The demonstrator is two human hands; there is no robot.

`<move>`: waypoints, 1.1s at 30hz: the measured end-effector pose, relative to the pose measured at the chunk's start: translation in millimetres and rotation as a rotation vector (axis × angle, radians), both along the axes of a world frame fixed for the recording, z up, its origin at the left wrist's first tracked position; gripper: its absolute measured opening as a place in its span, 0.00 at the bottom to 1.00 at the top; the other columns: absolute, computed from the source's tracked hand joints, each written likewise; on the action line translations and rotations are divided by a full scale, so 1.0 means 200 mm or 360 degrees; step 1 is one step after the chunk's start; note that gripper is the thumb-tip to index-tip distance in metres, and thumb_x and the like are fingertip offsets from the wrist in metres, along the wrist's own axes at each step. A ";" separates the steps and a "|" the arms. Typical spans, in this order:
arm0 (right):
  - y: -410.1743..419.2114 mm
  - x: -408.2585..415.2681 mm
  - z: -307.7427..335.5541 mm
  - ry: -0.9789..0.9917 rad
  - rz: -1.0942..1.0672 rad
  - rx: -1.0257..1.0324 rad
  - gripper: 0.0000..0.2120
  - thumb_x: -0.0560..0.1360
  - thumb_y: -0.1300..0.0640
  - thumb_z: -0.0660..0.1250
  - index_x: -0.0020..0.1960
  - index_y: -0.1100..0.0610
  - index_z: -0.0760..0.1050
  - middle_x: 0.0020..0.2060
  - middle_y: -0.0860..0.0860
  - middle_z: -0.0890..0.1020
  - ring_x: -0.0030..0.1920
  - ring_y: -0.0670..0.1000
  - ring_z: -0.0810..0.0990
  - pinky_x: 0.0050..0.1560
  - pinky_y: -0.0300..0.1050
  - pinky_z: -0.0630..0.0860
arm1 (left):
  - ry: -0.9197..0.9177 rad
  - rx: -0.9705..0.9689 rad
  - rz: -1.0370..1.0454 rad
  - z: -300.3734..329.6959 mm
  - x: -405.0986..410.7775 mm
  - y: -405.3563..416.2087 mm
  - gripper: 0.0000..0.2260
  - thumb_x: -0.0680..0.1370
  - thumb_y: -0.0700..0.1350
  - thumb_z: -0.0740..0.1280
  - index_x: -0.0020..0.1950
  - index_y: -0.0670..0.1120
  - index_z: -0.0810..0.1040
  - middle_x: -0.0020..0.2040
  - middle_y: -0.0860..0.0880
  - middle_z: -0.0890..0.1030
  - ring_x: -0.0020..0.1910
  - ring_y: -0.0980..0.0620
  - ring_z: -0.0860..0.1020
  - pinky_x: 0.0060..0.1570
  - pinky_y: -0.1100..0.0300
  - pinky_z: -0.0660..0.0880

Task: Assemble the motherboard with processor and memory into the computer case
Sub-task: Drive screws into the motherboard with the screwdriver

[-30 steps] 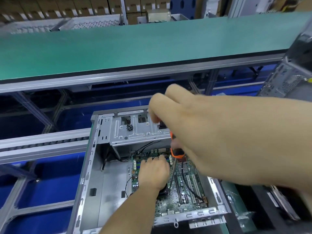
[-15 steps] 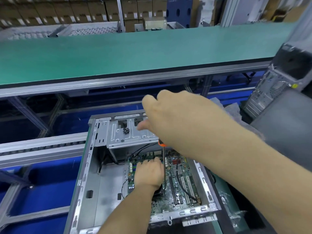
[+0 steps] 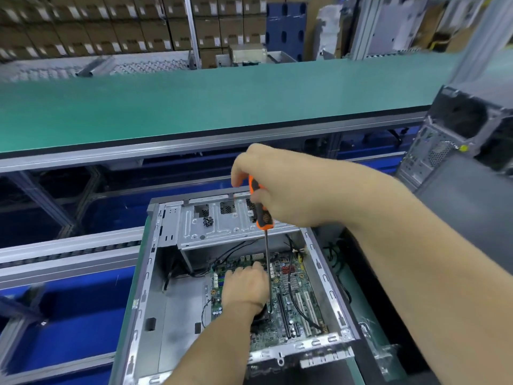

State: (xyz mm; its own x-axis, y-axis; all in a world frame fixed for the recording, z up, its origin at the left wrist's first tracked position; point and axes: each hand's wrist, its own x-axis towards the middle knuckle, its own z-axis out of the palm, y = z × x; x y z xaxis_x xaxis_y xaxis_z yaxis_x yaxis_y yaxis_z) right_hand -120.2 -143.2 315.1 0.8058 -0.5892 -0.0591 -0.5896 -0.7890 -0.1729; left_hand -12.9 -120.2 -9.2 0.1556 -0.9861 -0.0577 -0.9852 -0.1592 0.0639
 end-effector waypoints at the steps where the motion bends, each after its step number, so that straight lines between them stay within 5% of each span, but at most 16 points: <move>1: 0.01 -0.01 0.01 -0.0086 -0.0050 -0.0016 0.07 0.81 0.51 0.65 0.55 0.52 0.71 0.48 0.48 0.74 0.43 0.51 0.74 0.40 0.47 0.70 | 0.0003 0.0011 0.0001 0.00 0.00 0.00 0.07 0.77 0.41 0.52 0.50 0.47 0.69 0.45 0.44 0.82 0.43 0.44 0.78 0.44 0.48 0.68; 5: 0.07 0.05 0.03 0.0080 -0.0196 -0.0381 0.25 0.79 0.34 0.60 0.39 0.54 0.62 0.35 0.50 0.68 0.32 0.49 0.64 0.28 0.45 0.58 | 0.0048 0.0002 0.0017 0.00 0.00 0.00 0.06 0.77 0.40 0.53 0.49 0.47 0.68 0.45 0.44 0.82 0.45 0.43 0.79 0.50 0.47 0.71; 7: 0.08 0.03 0.03 0.0139 -0.0075 -0.0343 0.20 0.81 0.38 0.59 0.45 0.55 0.65 0.38 0.50 0.73 0.33 0.47 0.67 0.29 0.46 0.61 | 0.0090 -0.0045 0.0018 0.00 0.01 0.00 0.06 0.77 0.42 0.50 0.46 0.48 0.66 0.43 0.46 0.82 0.43 0.43 0.79 0.51 0.47 0.72; 9: 0.08 -0.03 0.06 0.0123 0.0069 0.0070 0.09 0.83 0.46 0.61 0.56 0.52 0.69 0.43 0.40 0.78 0.37 0.41 0.74 0.34 0.40 0.68 | 0.0113 -0.0075 0.0025 -0.01 0.01 0.00 0.08 0.78 0.45 0.49 0.46 0.49 0.67 0.43 0.46 0.82 0.43 0.43 0.79 0.53 0.47 0.72; 11: 0.09 -0.06 0.05 -0.0149 0.0076 0.0281 0.05 0.80 0.47 0.66 0.51 0.48 0.74 0.36 0.35 0.79 0.36 0.36 0.76 0.35 0.32 0.69 | 0.0103 -0.0081 0.0029 -0.01 0.01 0.00 0.09 0.78 0.45 0.49 0.47 0.49 0.68 0.43 0.46 0.83 0.43 0.43 0.79 0.53 0.46 0.73; 14: 0.04 -0.02 -0.07 -0.0351 -0.0447 -0.0170 0.22 0.79 0.36 0.62 0.42 0.55 0.68 0.32 0.50 0.73 0.33 0.51 0.71 0.31 0.46 0.66 | 0.0065 -0.0023 0.0050 0.00 0.01 0.00 0.10 0.77 0.42 0.52 0.51 0.47 0.71 0.46 0.45 0.83 0.46 0.43 0.79 0.53 0.47 0.72; 16: 0.01 -0.04 -0.13 -0.0313 -0.0588 -0.0354 0.22 0.80 0.35 0.57 0.51 0.56 0.66 0.36 0.52 0.71 0.36 0.55 0.72 0.33 0.48 0.67 | 0.0068 -0.0011 0.0067 -0.01 0.00 -0.01 0.10 0.76 0.41 0.53 0.52 0.47 0.72 0.46 0.45 0.83 0.47 0.43 0.79 0.52 0.48 0.72; 19: 0.01 -0.13 -0.11 -0.0489 -0.0031 0.0252 0.18 0.82 0.45 0.60 0.71 0.45 0.65 0.62 0.48 0.76 0.64 0.51 0.75 0.61 0.44 0.72 | 0.0088 -0.0030 0.0060 -0.01 0.01 0.00 0.09 0.77 0.42 0.53 0.50 0.47 0.72 0.45 0.46 0.82 0.45 0.43 0.79 0.53 0.48 0.72; 20: 0.01 -0.15 -0.10 -0.0583 0.0154 0.0513 0.18 0.81 0.49 0.63 0.70 0.43 0.68 0.66 0.43 0.75 0.67 0.43 0.74 0.65 0.37 0.70 | 0.0082 -0.0039 0.0046 -0.02 0.01 0.00 0.08 0.77 0.42 0.53 0.48 0.47 0.71 0.43 0.46 0.82 0.43 0.43 0.79 0.53 0.47 0.72; 22: 0.04 -0.16 -0.15 -0.0906 0.0200 0.0783 0.09 0.79 0.56 0.67 0.59 0.49 0.79 0.57 0.40 0.81 0.59 0.41 0.81 0.59 0.37 0.76 | 0.0062 -0.0030 0.0023 -0.02 0.01 0.00 0.07 0.77 0.42 0.53 0.47 0.47 0.69 0.42 0.46 0.82 0.42 0.43 0.78 0.51 0.48 0.72; 23: 0.04 -0.14 -0.20 -0.1099 0.0037 0.0634 0.03 0.79 0.57 0.69 0.53 0.53 0.80 0.47 0.43 0.84 0.50 0.45 0.85 0.51 0.42 0.80 | 0.0072 -0.0030 0.0035 -0.02 0.01 0.00 0.07 0.77 0.42 0.53 0.46 0.47 0.69 0.42 0.46 0.82 0.42 0.44 0.78 0.50 0.48 0.72; 26: 0.06 -0.07 -0.28 -0.1274 -0.0524 -0.0200 0.11 0.81 0.50 0.68 0.48 0.59 0.76 0.35 0.51 0.80 0.36 0.52 0.79 0.42 0.53 0.76 | 0.0092 -0.0031 0.0059 -0.02 0.01 0.00 0.07 0.78 0.43 0.52 0.47 0.48 0.69 0.42 0.47 0.82 0.42 0.44 0.78 0.49 0.49 0.71; 30: 0.11 -0.06 -0.17 -0.0918 0.0069 0.0508 0.07 0.80 0.53 0.66 0.57 0.48 0.78 0.46 0.42 0.79 0.42 0.42 0.77 0.46 0.42 0.77 | 0.0092 -0.0046 0.0046 0.00 0.01 0.00 0.06 0.78 0.42 0.54 0.48 0.47 0.71 0.43 0.46 0.82 0.42 0.43 0.79 0.51 0.48 0.72; 33: 0.13 -0.11 -0.16 -0.0936 0.0327 0.1054 0.17 0.77 0.63 0.66 0.63 0.50 0.78 0.59 0.46 0.82 0.53 0.41 0.82 0.57 0.38 0.79 | 0.0121 -0.0033 0.0066 0.00 0.01 -0.01 0.06 0.80 0.44 0.54 0.48 0.47 0.70 0.42 0.46 0.81 0.42 0.42 0.77 0.52 0.47 0.71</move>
State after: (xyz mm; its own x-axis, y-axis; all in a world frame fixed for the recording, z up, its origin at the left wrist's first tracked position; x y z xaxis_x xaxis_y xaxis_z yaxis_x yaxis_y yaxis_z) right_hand -143.1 -117.2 282.3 0.8985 -0.4224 0.1196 -0.1216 -0.5013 -0.8567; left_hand -10.1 -122.2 -8.5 0.1921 -0.9801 -0.0501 -0.9700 -0.1974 0.1418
